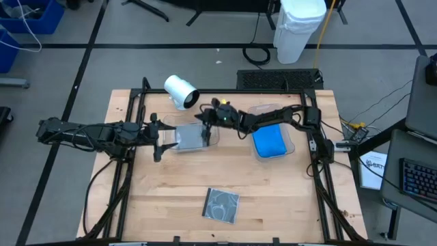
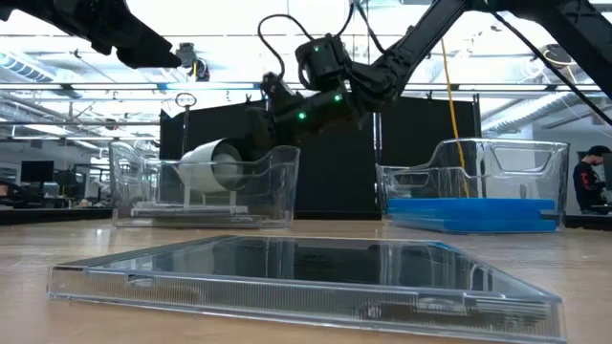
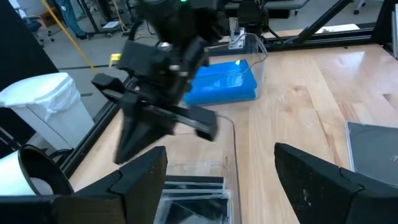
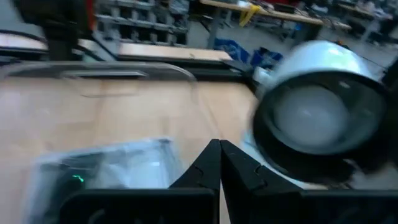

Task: Pick & place jewel cases by type
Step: Put the black cd case into the left transparent bin

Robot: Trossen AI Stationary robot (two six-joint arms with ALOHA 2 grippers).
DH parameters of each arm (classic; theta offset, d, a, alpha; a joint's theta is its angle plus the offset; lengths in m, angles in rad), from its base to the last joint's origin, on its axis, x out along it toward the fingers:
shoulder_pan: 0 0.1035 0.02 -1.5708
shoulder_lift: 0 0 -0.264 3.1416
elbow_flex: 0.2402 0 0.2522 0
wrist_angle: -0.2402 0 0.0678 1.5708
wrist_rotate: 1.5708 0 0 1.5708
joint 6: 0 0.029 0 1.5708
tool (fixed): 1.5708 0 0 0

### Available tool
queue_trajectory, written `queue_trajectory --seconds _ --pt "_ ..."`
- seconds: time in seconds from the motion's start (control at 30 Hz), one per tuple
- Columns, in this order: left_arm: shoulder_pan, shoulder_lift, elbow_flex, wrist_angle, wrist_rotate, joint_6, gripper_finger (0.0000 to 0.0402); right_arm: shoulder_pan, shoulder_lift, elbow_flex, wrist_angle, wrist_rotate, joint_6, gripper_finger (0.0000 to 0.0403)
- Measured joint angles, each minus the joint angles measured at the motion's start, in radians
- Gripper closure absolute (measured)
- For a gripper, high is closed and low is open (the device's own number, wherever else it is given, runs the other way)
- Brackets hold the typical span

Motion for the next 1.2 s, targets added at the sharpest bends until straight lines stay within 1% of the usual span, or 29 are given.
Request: queue_trajectory --seconds 0.17,0.23,0.4,0.47,0.67,0.77,0.83,1.07,1.13,1.2 --pt "0.000 0.000 0.000 -0.019 0.000 0.000 0.0105 -0.042 -0.001 0.000 -0.078 -0.013 0.047 0.0403" --pt "0.000 0.000 0.000 -0.036 0.000 -0.006 0.0105 -0.039 -0.001 0.000 -0.106 -0.089 0.064 0.0403" --pt "0.000 0.000 0.000 -0.045 0.000 -0.002 0.0105 0.012 -0.046 -0.001 -0.185 -0.386 0.069 0.0403" --pt "0.000 0.000 0.000 -0.045 0.000 0.010 0.0105 0.045 -0.078 -0.001 -0.205 -0.445 0.050 0.0403" --pt "0.001 0.000 0.000 -0.042 -0.002 0.026 0.0105 0.146 -0.217 -0.001 -0.348 -0.446 -0.121 0.0403" --pt "0.001 0.000 0.000 -0.045 -0.001 0.022 0.0105 0.192 -0.265 -0.001 -0.450 -0.447 -0.161 0.0403" --pt "0.001 0.000 0.000 -0.054 -0.001 0.019 0.0105 0.219 -0.278 -0.015 -0.487 -0.448 -0.162 0.0403" --pt "0.001 0.000 0.000 -0.068 0.016 -0.001 0.0105 0.313 -0.278 -0.115 -0.495 -0.448 -0.138 0.0403" --pt "0.001 0.004 0.000 -0.067 0.049 -0.042 0.0105 0.345 -0.278 -0.149 -0.496 -0.449 -0.110 0.0403" --pt "0.001 0.022 0.000 -0.065 0.101 -0.102 0.0105 0.375 -0.276 -0.175 -0.500 -0.456 -0.047 0.0403"
